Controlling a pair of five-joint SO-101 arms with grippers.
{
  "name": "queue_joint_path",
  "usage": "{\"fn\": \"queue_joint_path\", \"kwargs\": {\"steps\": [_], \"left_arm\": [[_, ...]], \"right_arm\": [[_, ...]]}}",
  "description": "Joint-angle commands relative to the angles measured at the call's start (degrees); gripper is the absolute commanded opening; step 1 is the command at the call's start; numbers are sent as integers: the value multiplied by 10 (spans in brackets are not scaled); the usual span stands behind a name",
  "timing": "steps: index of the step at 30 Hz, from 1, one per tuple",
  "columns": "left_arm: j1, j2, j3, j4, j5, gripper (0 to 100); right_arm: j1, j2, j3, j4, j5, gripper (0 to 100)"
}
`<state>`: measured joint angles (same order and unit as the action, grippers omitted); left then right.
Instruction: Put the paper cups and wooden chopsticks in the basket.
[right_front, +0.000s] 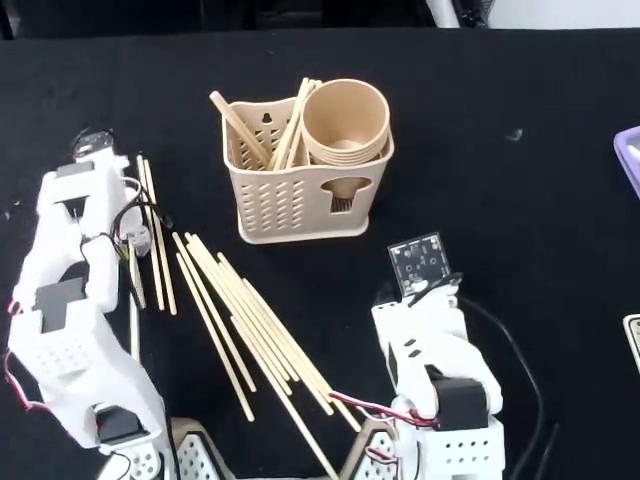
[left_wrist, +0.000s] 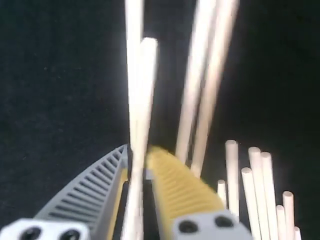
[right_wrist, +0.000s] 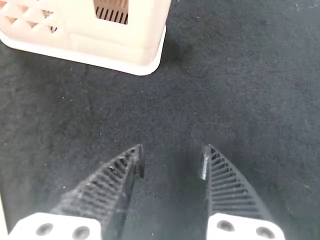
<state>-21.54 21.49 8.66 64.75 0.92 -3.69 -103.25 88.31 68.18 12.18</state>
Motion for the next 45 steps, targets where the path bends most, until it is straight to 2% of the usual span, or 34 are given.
{"fn": "queue_joint_path", "kwargs": {"steps": [1,7,13,19,30,40,45], "left_arm": [[-4,4,-11,9,-5,32],[-4,-88,26,5,-3,30],[-4,-239,94,-1,-2,30],[2,-382,189,-98,-1,30],[7,-510,239,-296,100,30],[58,-674,260,-267,108,30],[58,-775,251,-282,108,30]], "right_arm": [[3,-53,0,-11,3,191],[3,-53,0,-11,3,191],[3,-53,0,-11,3,191],[3,-53,0,-11,3,191],[3,-53,4,-11,3,191],[3,-53,5,-12,3,191],[3,-54,5,-12,3,191]]}}
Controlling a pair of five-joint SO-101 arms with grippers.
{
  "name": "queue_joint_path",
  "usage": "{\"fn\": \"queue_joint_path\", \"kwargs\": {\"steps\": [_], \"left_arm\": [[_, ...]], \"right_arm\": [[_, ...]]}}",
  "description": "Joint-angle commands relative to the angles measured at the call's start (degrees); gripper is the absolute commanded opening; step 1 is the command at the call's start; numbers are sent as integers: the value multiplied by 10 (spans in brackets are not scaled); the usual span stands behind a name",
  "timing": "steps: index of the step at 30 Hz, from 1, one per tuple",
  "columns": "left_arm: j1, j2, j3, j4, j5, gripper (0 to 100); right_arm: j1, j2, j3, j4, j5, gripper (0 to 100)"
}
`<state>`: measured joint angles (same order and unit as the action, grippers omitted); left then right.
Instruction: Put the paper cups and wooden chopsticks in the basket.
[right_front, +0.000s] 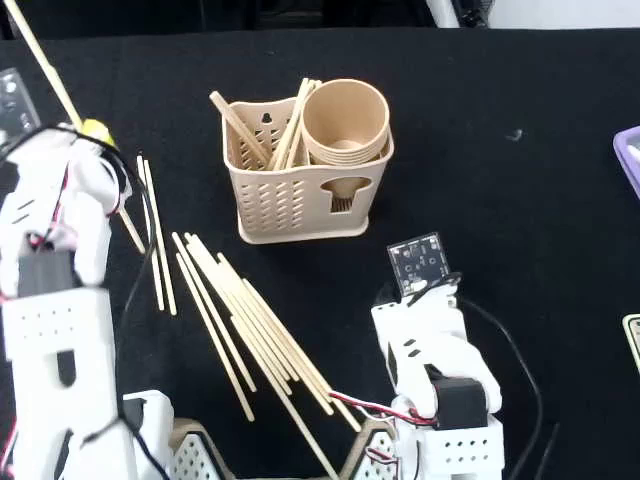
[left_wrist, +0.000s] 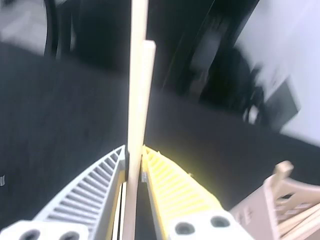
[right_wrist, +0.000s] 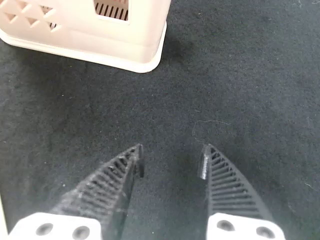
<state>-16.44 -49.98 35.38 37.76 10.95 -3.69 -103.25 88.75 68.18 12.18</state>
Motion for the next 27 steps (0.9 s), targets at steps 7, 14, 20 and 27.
{"fn": "queue_joint_path", "kwargs": {"steps": [7,14,20,27], "left_arm": [[51,-141,-48,-72,10,30],[72,-156,-54,-150,152,30],[160,-130,-80,-206,175,30],[230,-4,-110,-219,174,30]], "right_arm": [[3,-54,7,-21,3,191],[3,-54,7,-21,3,191],[3,-54,7,-21,3,191],[3,-54,9,-21,3,191]]}}
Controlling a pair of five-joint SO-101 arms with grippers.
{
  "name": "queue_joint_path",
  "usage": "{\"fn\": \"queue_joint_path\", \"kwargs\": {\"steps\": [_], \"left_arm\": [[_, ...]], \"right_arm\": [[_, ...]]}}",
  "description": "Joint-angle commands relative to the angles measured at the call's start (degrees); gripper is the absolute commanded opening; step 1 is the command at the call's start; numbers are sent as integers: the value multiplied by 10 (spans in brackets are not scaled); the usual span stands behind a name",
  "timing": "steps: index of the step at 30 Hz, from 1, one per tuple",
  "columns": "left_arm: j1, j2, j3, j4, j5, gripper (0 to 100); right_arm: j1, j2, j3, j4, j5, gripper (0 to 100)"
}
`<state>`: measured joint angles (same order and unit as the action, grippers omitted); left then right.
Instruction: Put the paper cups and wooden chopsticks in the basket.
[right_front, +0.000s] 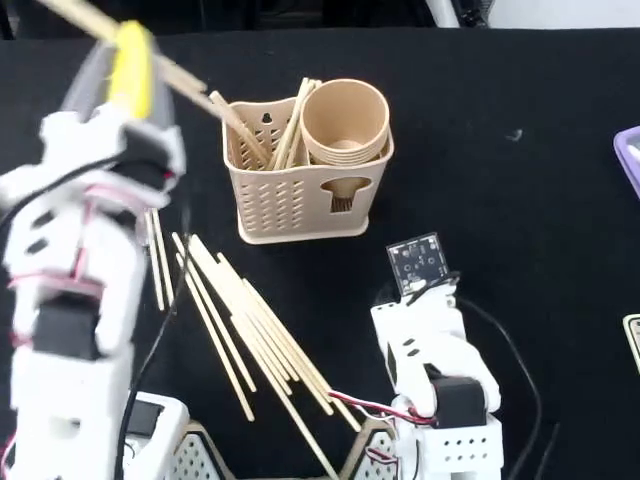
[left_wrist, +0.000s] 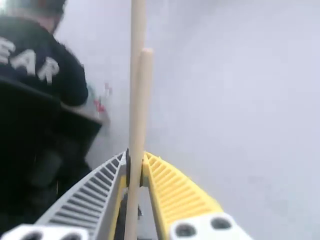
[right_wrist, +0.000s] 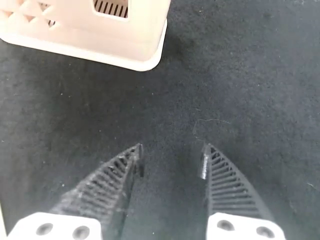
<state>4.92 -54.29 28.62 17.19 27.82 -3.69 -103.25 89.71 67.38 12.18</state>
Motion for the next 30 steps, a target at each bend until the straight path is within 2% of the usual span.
{"fn": "queue_joint_path", "kwargs": {"steps": [1,7,18,25,28,30], "left_arm": [[17,55,-51,-13,5,30],[22,129,-76,-11,-63,30],[23,147,48,-18,-68,30],[71,140,167,-101,-72,30],[92,143,177,-102,-121,37],[103,145,180,-102,-157,82]], "right_arm": [[3,-54,1,-13,3,191],[3,-54,6,-22,3,191],[3,-54,6,-22,3,191],[3,-54,6,-23,3,191],[3,-54,6,-23,3,191],[3,-54,6,-23,3,191]]}}
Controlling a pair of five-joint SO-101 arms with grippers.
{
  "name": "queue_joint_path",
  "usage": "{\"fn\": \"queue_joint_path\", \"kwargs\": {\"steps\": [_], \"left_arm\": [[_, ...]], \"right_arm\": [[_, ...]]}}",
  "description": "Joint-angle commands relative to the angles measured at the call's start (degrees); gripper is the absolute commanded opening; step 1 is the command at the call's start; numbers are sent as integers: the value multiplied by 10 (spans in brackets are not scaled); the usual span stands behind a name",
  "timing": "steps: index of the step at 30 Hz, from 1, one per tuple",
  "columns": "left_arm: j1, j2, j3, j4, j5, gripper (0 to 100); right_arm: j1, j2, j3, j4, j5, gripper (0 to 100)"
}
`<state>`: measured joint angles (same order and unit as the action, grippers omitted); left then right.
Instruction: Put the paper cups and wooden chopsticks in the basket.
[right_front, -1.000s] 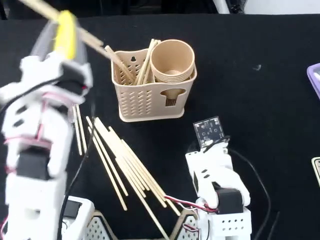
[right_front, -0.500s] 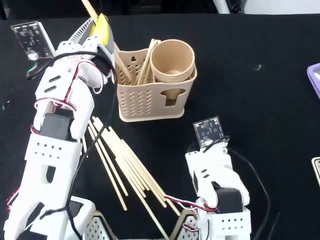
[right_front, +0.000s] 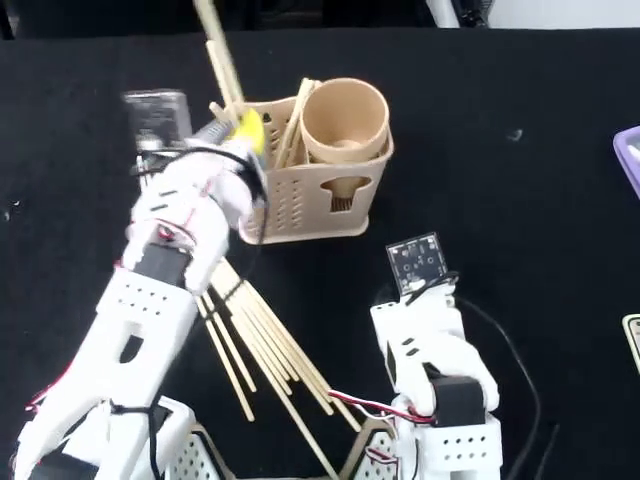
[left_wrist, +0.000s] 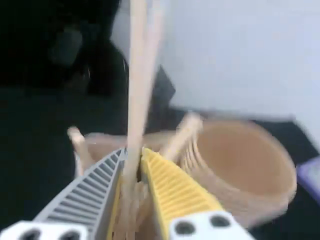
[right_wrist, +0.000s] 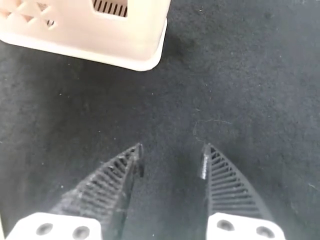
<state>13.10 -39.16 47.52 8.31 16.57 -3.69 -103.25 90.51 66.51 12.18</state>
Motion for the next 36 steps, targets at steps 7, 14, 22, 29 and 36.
{"fn": "queue_joint_path", "kwargs": {"steps": [7,14,22,29,36], "left_arm": [[19,-12,-15,-13,-56,137],[-3,-44,-15,-12,-57,137],[-91,-225,-50,176,-76,137],[-180,-309,63,363,-204,137],[-342,-308,230,407,-271,141]], "right_arm": [[3,-54,-2,-14,3,191],[3,-54,-2,-14,3,191],[3,-54,-3,-13,2,191],[4,-52,-35,12,2,191],[3,-49,-131,25,55,193]]}}
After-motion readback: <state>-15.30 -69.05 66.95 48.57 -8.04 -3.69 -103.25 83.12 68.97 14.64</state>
